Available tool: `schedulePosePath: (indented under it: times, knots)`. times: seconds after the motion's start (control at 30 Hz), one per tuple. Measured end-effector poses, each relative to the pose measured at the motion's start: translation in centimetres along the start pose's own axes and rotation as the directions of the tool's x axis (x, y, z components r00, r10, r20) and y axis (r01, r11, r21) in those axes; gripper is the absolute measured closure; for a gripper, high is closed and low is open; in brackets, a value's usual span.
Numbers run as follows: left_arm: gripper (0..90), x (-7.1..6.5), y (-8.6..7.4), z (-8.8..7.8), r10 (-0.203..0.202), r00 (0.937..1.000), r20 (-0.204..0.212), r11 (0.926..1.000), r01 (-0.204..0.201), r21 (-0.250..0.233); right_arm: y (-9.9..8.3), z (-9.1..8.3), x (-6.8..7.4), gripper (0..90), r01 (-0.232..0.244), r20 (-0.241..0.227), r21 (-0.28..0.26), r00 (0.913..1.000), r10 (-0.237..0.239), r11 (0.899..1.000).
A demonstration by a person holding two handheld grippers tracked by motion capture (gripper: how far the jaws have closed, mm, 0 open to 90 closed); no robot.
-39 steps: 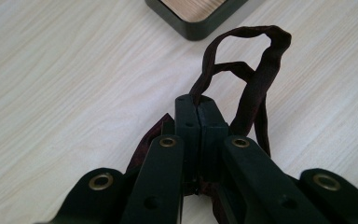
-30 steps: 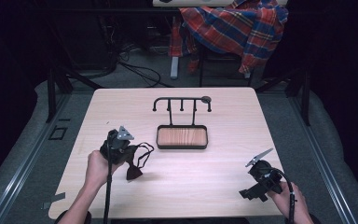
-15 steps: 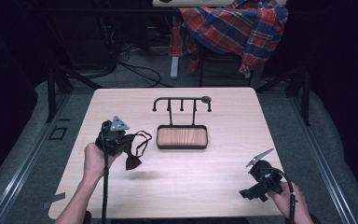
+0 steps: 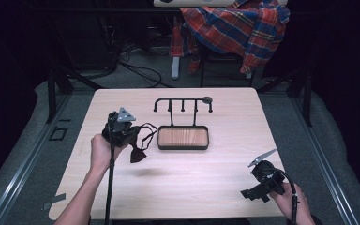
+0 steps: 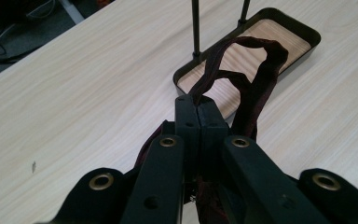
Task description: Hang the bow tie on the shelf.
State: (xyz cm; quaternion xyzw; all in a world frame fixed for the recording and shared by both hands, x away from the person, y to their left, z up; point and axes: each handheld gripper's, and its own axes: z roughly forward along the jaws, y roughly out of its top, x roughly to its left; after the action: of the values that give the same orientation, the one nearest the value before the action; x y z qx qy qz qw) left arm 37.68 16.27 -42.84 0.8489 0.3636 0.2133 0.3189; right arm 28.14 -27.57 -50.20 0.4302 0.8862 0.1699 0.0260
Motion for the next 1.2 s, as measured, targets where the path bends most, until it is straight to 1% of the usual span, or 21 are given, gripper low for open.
schedulePosePath:
  times: [0.03,0.17,0.23,0.27,0.3,0.33,0.37,0.4,0.57,0.6,0.63,0.7,0.8,0.83,0.87,0.9,0.93,0.97,1.0,1.1,1.2]
  knots:
    - [89.5,0.0,0.3,0.2,0.005,1.0,0.002,1.0,-0.005,0.002,0.0,0.0,0.0,15.4,0.004,-0.002,0.004,1.0,-0.004,1.0]
    - [89.5,0.1,0.9,0.8,0.0,1.0,0.005,1.0,0.0,0.006,0.0,0.0,0.0,15.4,0.002,0.0,0.0,1.0,-0.002,1.0]
    - [89.5,0.1,1.1,0.9,-0.002,1.0,0.002,1.0,0.002,0.006,0.0,0.0,0.0,15.4,0.013,-0.005,0.005,0.9999,-0.013,1.0]
    - [89.5,0.2,1.2,0.9,0.0,1.0,0.006,0.9999,0.0,0.011,0.0,0.0,0.0,15.4,0.008,-0.004,0.004,1.0,-0.008,1.0]
    - [89.5,0.2,1.3,0.9,-0.002,1.0,-0.001,1.0,0.002,0.005,0.0,0.1,0.0,15.4,0.008,-0.005,0.004,1.0,-0.008,1.0]
    - [89.4,0.3,1.5,0.9,-0.002,1.0,0.002,1.0,0.002,0.003,0.0,0.1,0.1,15.4,0.006,-0.003,0.0,1.0,-0.006,1.0]
    - [89.5,0.3,1.6,0.8,0.0,1.0,-0.001,1.0,0.0,0.002,-0.1,0.2,0.1,15.4,-0.005,-0.006,-0.014,1.0,0.005,1.0]
    - [89.4,0.4,1.8,0.8,-0.002,1.0,-0.002,1.0,0.002,-0.002,0.0,0.1,0.0,15.4,0.01,-0.003,0.005,0.9999,-0.01,1.0]
    - [89.5,0.5,2.5,0.7,0.003,1.0,-0.001,1.0,-0.003,-0.007,0.0,0.1,0.0,15.4,0.008,-0.007,0.006,0.9999,-0.008,1.0]
    - [89.4,0.5,2.6,0.7,0.002,1.0,0.001,1.0,-0.002,-0.006,0.0,0.1,0.0,15.4,0.013,-0.012,0.014,0.9999,-0.012,1.0]
    - [89.5,0.6,2.7,0.7,0.001,1.0,0.002,1.0,-0.001,-0.007,0.0,0.2,0.0,15.5,0.005,-0.012,0.011,0.9999,-0.005,1.0]
    - [89.5,0.6,2.9,0.8,0.001,1.0,0.001,1.0,-0.001,-0.009,0.0,0.2,0.0,15.5,0.011,-0.015,0.015,0.9998,-0.011,1.0]
    - [89.5,0.6,3.4,0.7,-0.003,1.0,0.002,0.9999,0.003,-0.016,0.0,0.2,0.0,15.4,0.006,-0.014,0.009,0.9999,-0.006,1.0]
    - [89.5,0.7,3.5,0.7,0.0,1.0,0.003,0.9999,0.0,-0.015,0.0,0.2,0.0,15.4,0.012,-0.012,0.016,0.9999,-0.011,1.0]
    - [89.5,0.6,3.6,0.7,-0.002,1.0,0.002,0.9998,0.002,-0.019,-0.1,0.3,0.0,15.4,-0.003,-0.013,-0.005,0.9999,0.003,1.0]
    - [89.5,0.6,3.8,0.8,-0.004,1.0,0.0,0.9997,0.004,-0.023,-0.1,0.3,0.0,15.4,-0.003,-0.014,-0.003,0.9999,0.003,1.0]
    - [89.5,0.6,3.9,0.7,0.005,1.0,0.002,0.9998,-0.005,-0.018,0.0,0.2,0.0,15.4,0.009,-0.009,0.013,0.9999,-0.009,1.0]
    - [89.5,0.6,4.1,0.7,0.004,1.0,0.0,0.9998,-0.004,-0.021,-0.1,0.3,0.1,15.4,-0.002,-0.018,0.002,0.9998,0.002,1.0]
    - [89.4,0.6,4.3,0.7,0.006,1.0,0.0,0.9998,-0.006,-0.019,0.0,0.3,0.0,15.5,0.004,-0.017,0.011,0.9999,-0.004,1.0]
    - [89.5,0.6,4.7,0.7,0.005,1.0,-0.006,0.9996,-0.005,-0.029,0.0,0.3,0.0,15.4,0.008,-0.017,0.015,0.9998,-0.008,1.0]
    - [89.5,0.7,5.1,0.8,0.002,1.0,-0.002,0.9994,-0.002,-0.036,-0.1,0.3,0.1,15.5,-0.002,-0.019,0.003,0.9998,0.002,1.0]
